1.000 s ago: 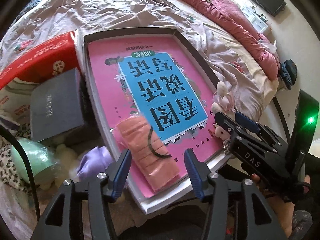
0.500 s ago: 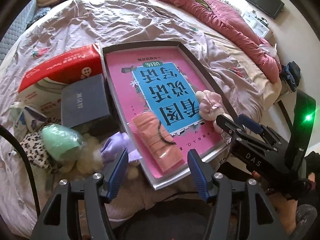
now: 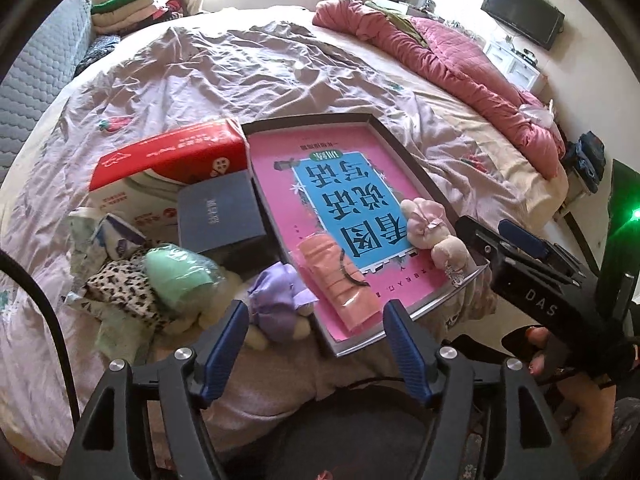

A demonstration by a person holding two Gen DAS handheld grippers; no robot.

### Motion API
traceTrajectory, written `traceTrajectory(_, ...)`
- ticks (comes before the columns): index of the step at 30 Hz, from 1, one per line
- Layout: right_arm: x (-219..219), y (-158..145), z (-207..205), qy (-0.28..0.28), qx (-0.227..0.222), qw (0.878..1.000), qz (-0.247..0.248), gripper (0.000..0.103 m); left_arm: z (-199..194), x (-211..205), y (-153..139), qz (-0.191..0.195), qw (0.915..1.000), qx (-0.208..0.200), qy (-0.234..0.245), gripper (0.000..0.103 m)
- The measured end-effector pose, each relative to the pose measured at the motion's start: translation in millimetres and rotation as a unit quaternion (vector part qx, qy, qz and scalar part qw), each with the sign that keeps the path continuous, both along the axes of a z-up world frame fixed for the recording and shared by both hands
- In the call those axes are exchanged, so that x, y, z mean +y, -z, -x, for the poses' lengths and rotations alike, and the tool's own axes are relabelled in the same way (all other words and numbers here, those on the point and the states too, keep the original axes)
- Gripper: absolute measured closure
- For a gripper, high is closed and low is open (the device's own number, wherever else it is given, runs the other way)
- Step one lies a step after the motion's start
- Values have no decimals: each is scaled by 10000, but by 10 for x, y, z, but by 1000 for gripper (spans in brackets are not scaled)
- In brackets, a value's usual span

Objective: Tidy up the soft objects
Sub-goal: 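Withdraw both open tools from the tray back toward the pile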

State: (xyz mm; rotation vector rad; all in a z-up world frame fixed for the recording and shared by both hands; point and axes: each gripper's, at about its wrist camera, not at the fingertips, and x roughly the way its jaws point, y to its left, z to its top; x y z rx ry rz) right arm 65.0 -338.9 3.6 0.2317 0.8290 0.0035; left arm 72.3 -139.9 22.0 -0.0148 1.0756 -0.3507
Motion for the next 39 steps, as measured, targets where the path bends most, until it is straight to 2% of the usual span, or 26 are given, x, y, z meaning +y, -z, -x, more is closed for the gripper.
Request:
traceTrajectory(4,35,-93,31,-1,-135,9999,-73,25,25,101,-50,38,9999,-69,-118,32)
traceTrajectory(11,155,-281,87,-50,-395,9991,166,25,89,298,-133,45,9994,-188,-270,31)
traceTrajectory(19,183,-471,116,-82,-600,9976,-343,23,150,529,-237,72,9986,-288,-440,31)
traceTrajectory(30,552,-744,197,-666,-902,9930,-380,23,225,1162,-361,31,9938,-400,-1037,31)
traceTrajectory(39,865,-781,235,-1121,-879,9891,-380,22,283,1527,-275,-15,9903,-310,-1356,31)
